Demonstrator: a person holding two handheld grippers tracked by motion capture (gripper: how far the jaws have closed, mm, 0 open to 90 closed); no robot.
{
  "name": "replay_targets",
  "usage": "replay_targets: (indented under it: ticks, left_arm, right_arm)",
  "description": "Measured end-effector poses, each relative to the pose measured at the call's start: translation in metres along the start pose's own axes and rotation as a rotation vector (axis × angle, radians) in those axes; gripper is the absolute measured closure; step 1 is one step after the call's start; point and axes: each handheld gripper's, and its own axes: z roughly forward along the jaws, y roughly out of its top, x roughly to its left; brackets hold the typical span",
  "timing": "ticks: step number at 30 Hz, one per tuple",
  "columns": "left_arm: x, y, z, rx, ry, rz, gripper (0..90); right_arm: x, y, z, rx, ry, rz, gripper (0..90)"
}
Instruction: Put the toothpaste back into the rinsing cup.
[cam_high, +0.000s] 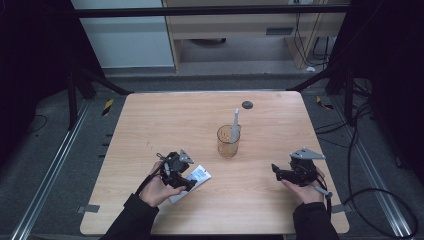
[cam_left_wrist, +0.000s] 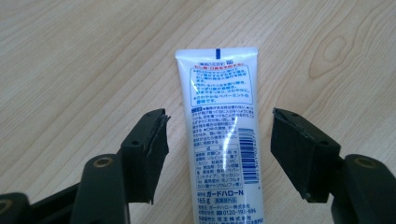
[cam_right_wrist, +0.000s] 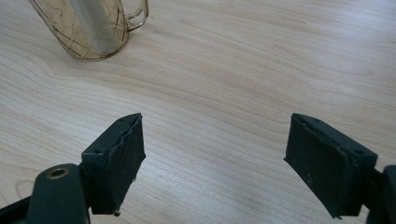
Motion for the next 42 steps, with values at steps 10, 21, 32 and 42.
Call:
replay_targets:
  ticks: [10, 21, 32, 42]
  left_arm:
    - [-0.003, -0.001, 0.013, 0.078, -0.010, 0.016, 35.7]
    - [-0.001, 0.002, 0.021, 0.124, -0.030, 0.021, 37.6]
    - [0.003, 0.004, 0.031, 0.177, -0.050, 0.003, 40.8]
    - [0.003, 0.007, 0.035, 0.210, -0.050, -0.002, 42.6]
  right_arm:
    - [0.000, 0.000, 0.001, 0.008, -0.002, -0.001, 19.5]
    - [0.001, 0.000, 0.003, 0.022, -0.001, -0.006, 19.6]
    - [0.001, -0.001, 0.006, 0.035, 0.002, -0.010, 19.6]
    - [0.001, -0.001, 0.007, 0.037, 0.002, -0.011, 19.8]
